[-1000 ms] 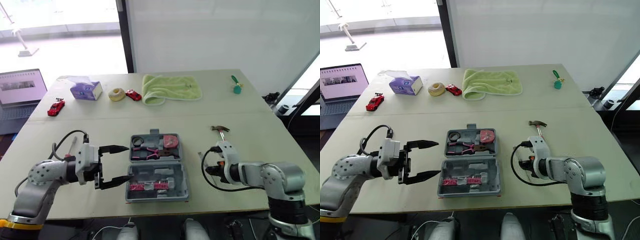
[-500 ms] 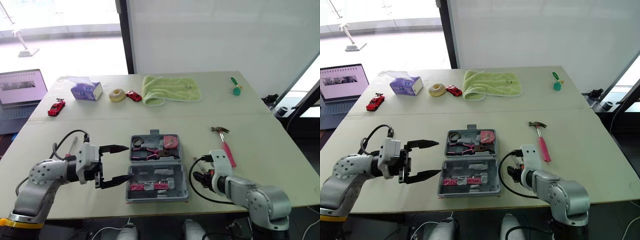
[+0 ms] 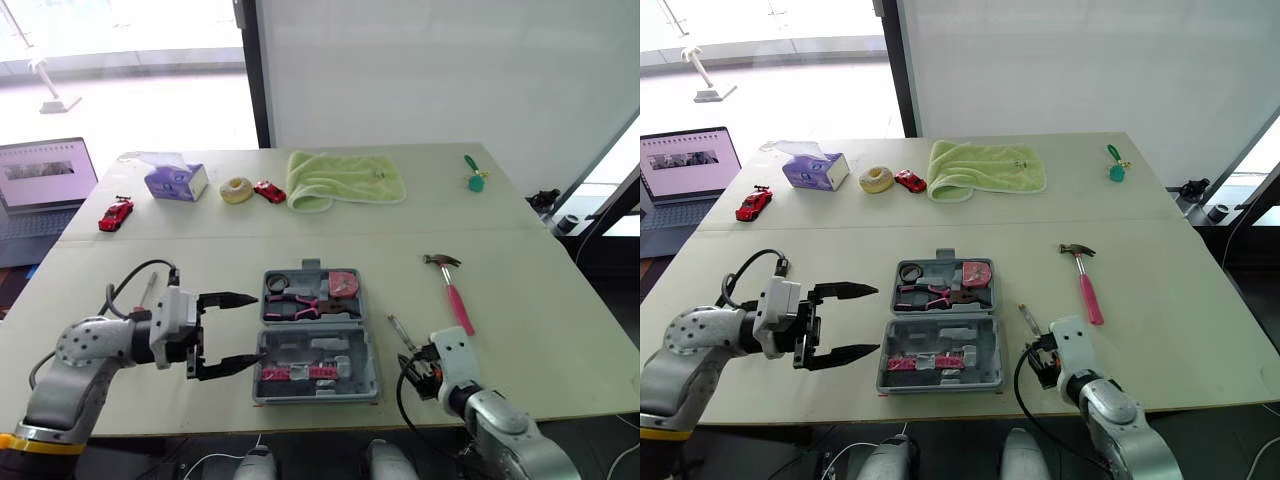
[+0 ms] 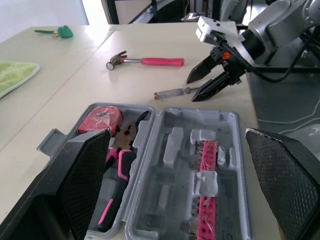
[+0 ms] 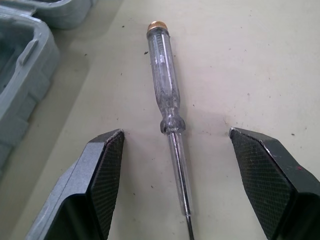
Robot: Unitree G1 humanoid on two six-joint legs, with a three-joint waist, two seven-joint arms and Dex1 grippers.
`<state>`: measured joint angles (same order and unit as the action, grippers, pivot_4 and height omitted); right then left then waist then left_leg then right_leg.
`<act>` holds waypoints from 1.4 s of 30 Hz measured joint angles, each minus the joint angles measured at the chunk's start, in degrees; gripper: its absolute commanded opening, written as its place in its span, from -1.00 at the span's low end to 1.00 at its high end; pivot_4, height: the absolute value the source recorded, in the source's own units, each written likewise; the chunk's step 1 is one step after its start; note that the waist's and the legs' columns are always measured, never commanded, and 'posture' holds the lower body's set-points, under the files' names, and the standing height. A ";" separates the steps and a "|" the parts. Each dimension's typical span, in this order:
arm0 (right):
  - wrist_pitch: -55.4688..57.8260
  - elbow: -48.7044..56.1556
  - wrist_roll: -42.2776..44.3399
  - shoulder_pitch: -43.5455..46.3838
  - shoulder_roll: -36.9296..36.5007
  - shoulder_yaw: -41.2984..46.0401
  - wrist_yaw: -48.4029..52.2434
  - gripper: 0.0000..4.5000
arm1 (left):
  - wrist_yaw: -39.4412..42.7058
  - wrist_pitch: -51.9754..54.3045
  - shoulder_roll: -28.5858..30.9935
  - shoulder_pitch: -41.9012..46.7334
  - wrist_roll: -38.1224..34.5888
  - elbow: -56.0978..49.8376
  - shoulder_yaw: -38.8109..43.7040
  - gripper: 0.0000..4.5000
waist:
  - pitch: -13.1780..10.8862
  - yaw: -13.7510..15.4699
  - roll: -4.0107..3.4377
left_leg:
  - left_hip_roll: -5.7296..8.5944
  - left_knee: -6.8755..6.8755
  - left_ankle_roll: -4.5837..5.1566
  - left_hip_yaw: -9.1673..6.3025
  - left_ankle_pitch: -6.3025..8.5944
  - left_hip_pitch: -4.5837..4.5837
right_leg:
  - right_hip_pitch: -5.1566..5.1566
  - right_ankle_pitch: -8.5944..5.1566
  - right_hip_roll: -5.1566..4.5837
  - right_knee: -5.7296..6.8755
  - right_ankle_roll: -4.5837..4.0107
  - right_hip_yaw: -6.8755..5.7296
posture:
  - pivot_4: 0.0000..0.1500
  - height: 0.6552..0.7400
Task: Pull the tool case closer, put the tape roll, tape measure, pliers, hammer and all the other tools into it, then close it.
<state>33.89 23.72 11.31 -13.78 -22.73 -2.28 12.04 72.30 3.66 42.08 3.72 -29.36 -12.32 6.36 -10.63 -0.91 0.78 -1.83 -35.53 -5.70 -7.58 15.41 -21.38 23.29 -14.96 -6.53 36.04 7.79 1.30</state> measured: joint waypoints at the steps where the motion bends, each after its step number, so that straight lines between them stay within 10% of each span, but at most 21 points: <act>1: -1.68 -0.77 -0.37 -0.22 -0.57 -0.07 0.90 0.60 | 0.11 0.00 0.00 0.23 0.00 0.20 0.00 1.00 | 0.00 0.00 0.00 | 0.00 0.00 0.00 0.00 0.00 0.00 | 0.00 0.00 0.00 0.00 0.00 0.00 | 1.00 1.00; 10: -5.65 -3.43 -2.09 0.52 -0.78 -0.46 3.89 0.60 | 0.23 -0.04 -0.01 -0.13 0.00 0.26 0.01 1.00 | 0.01 -0.22 0.01 | -0.01 0.00 0.00 0.00 0.00 0.03 | -0.01 0.00 0.01 0.01 -0.01 0.00 | 1.00 1.00; 18: -5.65 -3.82 -3.35 1.71 0.90 -2.03 4.13 -0.98 | -0.07 -0.05 0.00 -1.11 0.00 0.22 0.04 1.00 | 0.02 -0.12 0.03 | -0.01 0.00 0.00 0.00 0.00 0.03 | -0.01 0.00 0.01 0.02 -0.01 0.00 | 1.00 1.00; 32: 0.44 0.57 -6.25 5.34 -6.35 -2.85 7.44 -0.98 | -1.34 1.17 0.22 -1.21 -0.19 -0.14 0.50 1.00 | -0.08 0.08 -0.09 | 0.01 -0.06 0.00 0.00 0.00 -0.04 | 0.01 0.00 0.00 0.01 -0.01 0.01 | 1.00 1.00; 36: 14.35 15.53 1.02 21.78 -20.01 -2.85 19.49 -0.98 | 1.25 0.03 3.36 -3.69 -0.23 3.33 3.55 1.00 | -0.20 -1.55 -0.41 | -0.03 0.13 0.02 0.02 0.00 0.08 | 0.12 0.01 0.05 0.11 -0.02 0.06 | 1.00 1.00; 42: 31.25 17.44 7.64 46.85 -21.54 -19.58 28.65 -0.98 | 4.47 -4.25 3.83 -3.57 0.23 10.99 5.98 1.00 | -0.21 -1.32 -0.28 | -0.02 0.27 0.02 -0.17 -0.01 -0.15 | 0.19 0.02 0.01 -0.03 0.10 -0.16 | 1.00 1.00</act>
<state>65.14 41.17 18.95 33.07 -44.27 -21.87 40.69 76.78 -0.60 45.91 0.16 -29.13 -1.33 12.34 -10.84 -2.23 0.50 -1.85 -35.26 -5.68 -7.75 15.40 -21.52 23.48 -14.94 -6.52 36.01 7.90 1.14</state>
